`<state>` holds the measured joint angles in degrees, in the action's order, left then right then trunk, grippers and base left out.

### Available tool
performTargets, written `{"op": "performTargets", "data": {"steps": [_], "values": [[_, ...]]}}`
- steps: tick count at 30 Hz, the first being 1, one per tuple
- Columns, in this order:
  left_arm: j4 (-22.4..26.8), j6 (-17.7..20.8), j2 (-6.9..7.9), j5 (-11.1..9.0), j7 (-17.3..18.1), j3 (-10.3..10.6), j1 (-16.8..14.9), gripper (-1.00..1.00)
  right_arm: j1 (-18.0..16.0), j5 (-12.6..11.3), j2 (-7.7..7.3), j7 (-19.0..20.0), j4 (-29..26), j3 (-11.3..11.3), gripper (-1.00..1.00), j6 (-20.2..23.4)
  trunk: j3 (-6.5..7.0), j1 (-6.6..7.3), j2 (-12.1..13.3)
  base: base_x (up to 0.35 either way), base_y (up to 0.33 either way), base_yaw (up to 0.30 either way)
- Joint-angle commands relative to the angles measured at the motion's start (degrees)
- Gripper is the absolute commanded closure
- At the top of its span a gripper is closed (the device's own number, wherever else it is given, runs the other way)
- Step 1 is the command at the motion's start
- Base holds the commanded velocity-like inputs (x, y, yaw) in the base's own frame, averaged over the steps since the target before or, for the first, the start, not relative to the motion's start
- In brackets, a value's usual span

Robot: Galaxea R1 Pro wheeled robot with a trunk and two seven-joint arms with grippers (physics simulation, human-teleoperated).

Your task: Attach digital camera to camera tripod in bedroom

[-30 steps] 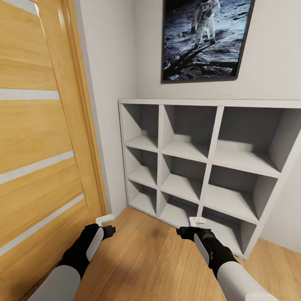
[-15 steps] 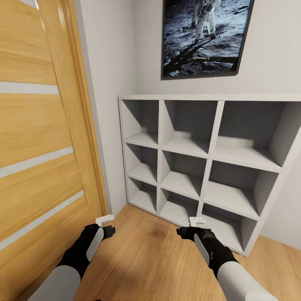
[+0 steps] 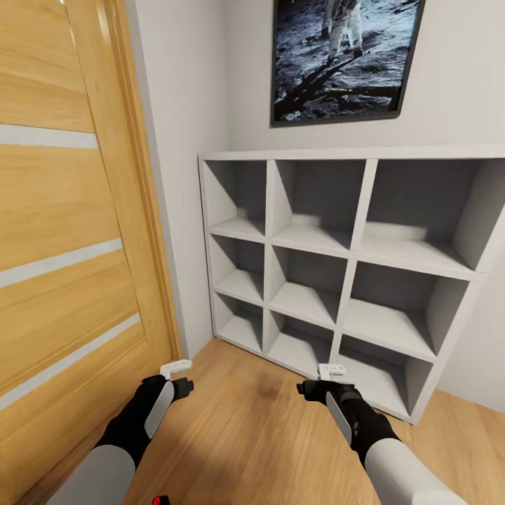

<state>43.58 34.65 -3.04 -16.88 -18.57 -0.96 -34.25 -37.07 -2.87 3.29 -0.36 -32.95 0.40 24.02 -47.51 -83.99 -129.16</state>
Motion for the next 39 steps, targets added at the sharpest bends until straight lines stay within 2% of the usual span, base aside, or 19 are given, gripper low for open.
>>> {"op": "performTargets", "data": {"steps": [1,35,39], "values": [[0.11,0.17,-0.04,-0.61,-0.42,-0.1,-0.02,-1.0,-0.02,-0.29,-0.07,0.01,-0.1,0.02,-1.0,0.3,-0.25,-0.21,-0.44,0.0,0.0,0.0],[0.25,0.25,-0.03,-0.69,-0.51,-0.17,-0.02,-1.0,-0.02,-0.87,-0.19,0.27,-0.1,-0.46,-1.0,0.33,-6.35,-7.68,-14.08,0.0,0.0,0.0],[0.08,0.19,0.26,-0.71,-0.51,-0.42,-0.02,-1.0,-0.02,-0.91,-0.07,0.27,-0.1,-0.14,-1.0,0.4,-7.24,-7.79,-14.13,0.0,0.0,0.0]]}}
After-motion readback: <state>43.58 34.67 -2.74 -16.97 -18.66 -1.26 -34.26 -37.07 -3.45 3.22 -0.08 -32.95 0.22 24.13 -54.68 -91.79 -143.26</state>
